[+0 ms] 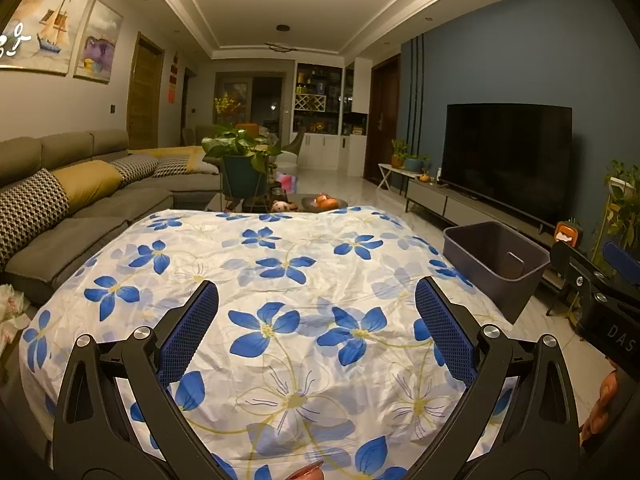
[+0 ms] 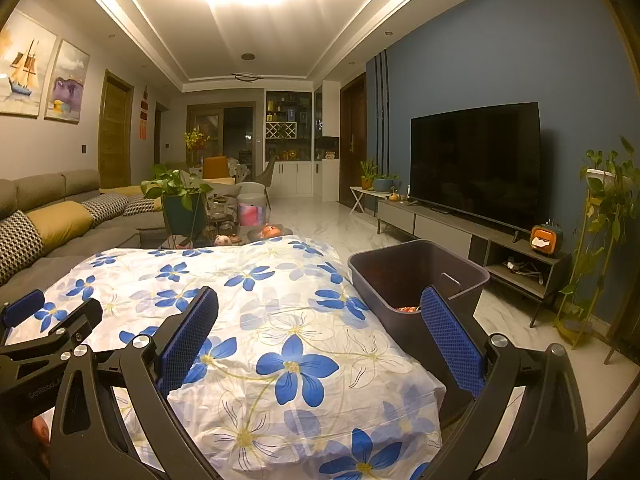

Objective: Collect trash

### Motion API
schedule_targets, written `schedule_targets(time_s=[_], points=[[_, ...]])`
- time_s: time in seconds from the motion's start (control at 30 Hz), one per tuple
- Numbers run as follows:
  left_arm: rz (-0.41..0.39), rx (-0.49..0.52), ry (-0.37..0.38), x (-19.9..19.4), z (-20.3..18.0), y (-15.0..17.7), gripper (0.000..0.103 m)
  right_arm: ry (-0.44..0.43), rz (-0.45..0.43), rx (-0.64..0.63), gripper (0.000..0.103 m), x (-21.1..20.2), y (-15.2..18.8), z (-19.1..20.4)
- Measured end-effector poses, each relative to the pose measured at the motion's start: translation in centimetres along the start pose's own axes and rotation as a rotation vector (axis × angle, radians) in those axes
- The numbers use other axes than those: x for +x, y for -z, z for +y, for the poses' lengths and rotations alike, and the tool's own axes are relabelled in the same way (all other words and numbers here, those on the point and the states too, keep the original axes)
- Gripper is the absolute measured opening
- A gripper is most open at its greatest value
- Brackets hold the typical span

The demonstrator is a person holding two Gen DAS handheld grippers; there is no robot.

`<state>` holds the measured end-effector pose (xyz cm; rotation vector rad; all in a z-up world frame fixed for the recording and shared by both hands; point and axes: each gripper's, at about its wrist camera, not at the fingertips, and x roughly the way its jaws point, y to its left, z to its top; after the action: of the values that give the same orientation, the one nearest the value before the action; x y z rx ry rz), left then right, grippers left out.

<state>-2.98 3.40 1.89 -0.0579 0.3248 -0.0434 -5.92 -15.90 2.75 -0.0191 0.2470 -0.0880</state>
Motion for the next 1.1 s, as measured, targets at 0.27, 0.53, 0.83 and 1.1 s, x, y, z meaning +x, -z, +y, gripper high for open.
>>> schedule_targets(time_s=[0.27,0.53,0.83,1.1], points=[[-0.003,0.005,0.003,-0.03,-0.34,-0.26,0.097,0.0,0.001,0.001,0.097,-0.01,0.02,-0.07],[-0.004,0.005,0.004,-0.07,-0.34,-0.22,0.097,-0.001,-0.002,0.001,0.097,-0.01,0.01,-0.03],[-0.005,0.005,0.006,-0.01,-0.36,-0.27,0.097,-0.001,-0.001,0.005,0.097,-0.03,0.05,-0.16],[-0.005,0.005,0.006,-0.01,-0.36,-0.27,0.097,-0.002,-0.001,0.006,0.097,-0.05,-0.05,-0.33]])
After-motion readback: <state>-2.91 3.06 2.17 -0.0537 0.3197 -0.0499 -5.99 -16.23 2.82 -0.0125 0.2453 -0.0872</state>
